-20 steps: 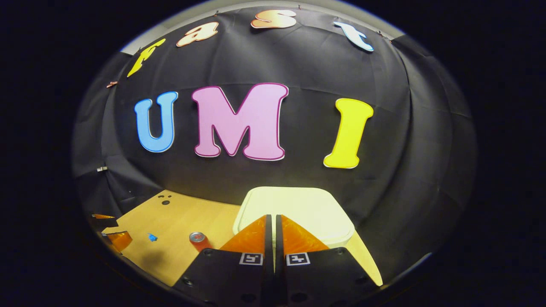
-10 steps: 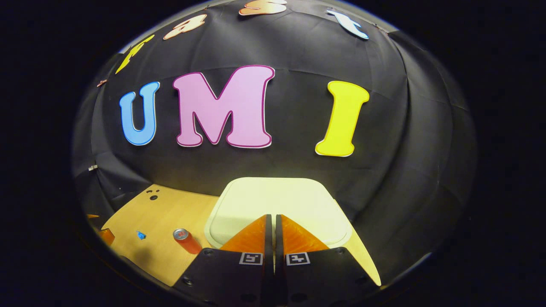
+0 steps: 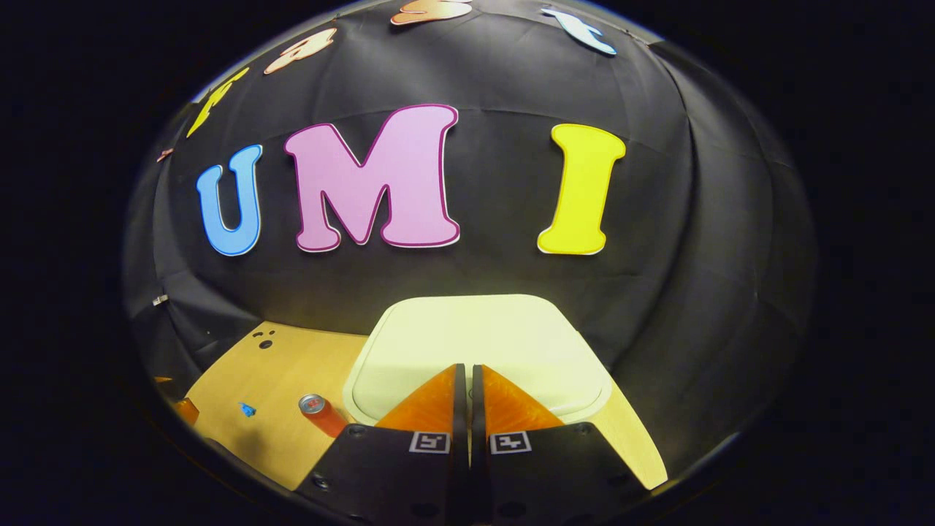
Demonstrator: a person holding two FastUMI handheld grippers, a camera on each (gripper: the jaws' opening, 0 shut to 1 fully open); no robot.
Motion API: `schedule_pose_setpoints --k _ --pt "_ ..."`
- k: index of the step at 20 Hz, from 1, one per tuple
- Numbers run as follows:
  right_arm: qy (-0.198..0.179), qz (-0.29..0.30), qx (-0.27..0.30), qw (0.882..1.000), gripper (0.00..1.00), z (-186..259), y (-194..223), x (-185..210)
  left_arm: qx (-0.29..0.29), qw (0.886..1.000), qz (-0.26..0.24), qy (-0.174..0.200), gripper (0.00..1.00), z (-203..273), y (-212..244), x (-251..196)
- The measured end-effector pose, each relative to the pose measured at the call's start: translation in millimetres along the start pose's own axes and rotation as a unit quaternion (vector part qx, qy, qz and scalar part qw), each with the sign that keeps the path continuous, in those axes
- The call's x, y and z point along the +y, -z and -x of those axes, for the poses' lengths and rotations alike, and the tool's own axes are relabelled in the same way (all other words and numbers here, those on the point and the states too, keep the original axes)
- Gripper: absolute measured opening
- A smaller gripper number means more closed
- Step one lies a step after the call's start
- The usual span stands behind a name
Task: Press the lid of the desktop garbage bin to open it, pick up the crumpled paper on the desktop and throw it into the bin, then pick up the pop can on the desktop and drop it into the bin, and finally close the garbage bin lid.
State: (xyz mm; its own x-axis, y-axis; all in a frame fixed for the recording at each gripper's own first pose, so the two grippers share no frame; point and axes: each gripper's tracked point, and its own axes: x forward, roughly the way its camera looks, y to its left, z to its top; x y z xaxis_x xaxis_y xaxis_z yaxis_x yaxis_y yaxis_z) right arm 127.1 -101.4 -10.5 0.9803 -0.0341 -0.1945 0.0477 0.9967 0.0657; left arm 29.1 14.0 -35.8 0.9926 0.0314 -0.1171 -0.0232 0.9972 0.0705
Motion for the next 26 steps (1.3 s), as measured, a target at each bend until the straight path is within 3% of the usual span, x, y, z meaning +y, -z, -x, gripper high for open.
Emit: schedule_pose_setpoints --k 4,15,20,26 --pt "0.0 0.02 -0.005 1.0 0.05 0.8 0.6 -0.5 0.009 1.0 0.003 -0.011 0.95 -0.1 3.7 7.3" --pt "-0.018 -0.068 0.013 0.997 0.05 7.4 -5.2 0.2 0.002 1.0 0.019 -0.015 0.95 10.4 5.8 17.1" --pt "0.018 -0.075 0.003 0.997 0.05 38.1 -8.3 -15.6 -0.009 1.0 0.016 -0.014 0.95 22.1 7.1 29.9" --pt "0.028 -0.055 0.001 0.998 0.05 77.7 6.8 3.2 -0.009 1.0 0.017 -0.007 0.95 43.1 22.8 49.7"
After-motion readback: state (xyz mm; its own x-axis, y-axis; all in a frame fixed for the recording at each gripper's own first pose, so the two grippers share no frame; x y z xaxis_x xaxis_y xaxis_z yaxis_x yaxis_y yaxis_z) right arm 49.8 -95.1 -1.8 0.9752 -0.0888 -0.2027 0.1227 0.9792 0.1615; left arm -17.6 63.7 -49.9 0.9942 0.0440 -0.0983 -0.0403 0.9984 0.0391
